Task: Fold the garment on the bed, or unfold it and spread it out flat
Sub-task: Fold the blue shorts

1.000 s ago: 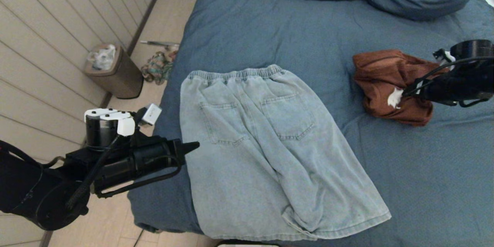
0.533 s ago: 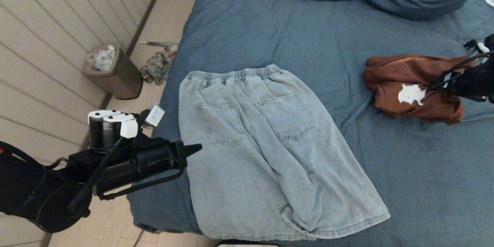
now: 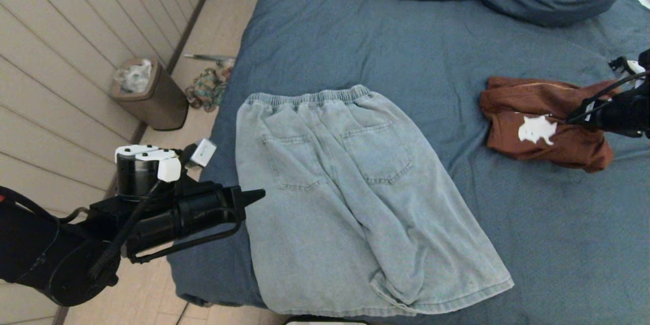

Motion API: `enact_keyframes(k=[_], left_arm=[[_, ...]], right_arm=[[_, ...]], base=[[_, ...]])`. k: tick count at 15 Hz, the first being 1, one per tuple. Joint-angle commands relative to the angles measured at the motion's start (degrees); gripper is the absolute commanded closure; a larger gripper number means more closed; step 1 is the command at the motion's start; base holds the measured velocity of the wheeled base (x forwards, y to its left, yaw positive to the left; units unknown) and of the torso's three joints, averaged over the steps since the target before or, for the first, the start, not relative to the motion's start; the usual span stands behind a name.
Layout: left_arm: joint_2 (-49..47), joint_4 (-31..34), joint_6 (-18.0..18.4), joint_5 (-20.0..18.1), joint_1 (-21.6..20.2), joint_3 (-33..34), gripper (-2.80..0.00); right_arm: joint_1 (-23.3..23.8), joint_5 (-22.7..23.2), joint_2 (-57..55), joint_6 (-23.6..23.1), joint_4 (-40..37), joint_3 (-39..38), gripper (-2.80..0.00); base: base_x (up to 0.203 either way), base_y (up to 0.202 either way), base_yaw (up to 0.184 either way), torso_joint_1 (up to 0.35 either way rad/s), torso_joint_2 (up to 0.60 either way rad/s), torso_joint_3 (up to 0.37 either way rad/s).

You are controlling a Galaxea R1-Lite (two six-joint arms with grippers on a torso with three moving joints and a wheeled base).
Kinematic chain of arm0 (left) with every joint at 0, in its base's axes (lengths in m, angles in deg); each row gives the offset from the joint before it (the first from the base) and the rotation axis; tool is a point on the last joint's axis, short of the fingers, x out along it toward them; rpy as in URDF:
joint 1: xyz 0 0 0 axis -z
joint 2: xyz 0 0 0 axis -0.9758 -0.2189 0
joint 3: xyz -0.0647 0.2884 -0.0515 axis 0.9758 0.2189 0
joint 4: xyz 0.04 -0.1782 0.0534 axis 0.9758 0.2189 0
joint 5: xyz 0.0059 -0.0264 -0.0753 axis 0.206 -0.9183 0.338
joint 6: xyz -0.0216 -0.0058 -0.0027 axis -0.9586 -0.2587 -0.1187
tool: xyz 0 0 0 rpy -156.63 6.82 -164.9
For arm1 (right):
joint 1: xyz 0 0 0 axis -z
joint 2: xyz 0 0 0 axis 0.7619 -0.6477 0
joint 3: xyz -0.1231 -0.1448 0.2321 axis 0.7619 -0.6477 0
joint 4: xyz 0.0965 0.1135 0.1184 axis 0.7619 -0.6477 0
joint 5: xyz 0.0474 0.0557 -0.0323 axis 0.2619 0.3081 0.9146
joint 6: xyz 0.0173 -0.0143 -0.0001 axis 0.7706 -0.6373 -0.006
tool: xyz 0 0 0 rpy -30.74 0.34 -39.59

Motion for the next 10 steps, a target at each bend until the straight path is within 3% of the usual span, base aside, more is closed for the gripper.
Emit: enact_keyframes(k=[1,6,10], left_arm=[[0.0,-0.3,-0.2,-0.1,0.0,0.0,0.00],[0.4,-0.3,-0.2,0.0,0.0,0.2,0.00],[2.0,-0.2,-0.2,-0.1,0.2,0.8,0.00]], right_arm=[[0.5,1.0,1.2,-0.1,0.0,-0.9,-2.80],[1.7,5.6,9.7,-0.9,-4.3,-6.0,-2.80],[6.6,6.2,15.0,-7.7,-8.9,-10.8,-2.80]], base=[[0.000,0.000,0.000,0.000,0.00,0.000],[0.000,0.000,0.000,0.000,0.00,0.000],[0.000,0.000,0.000,0.000,0.00,0.000]])
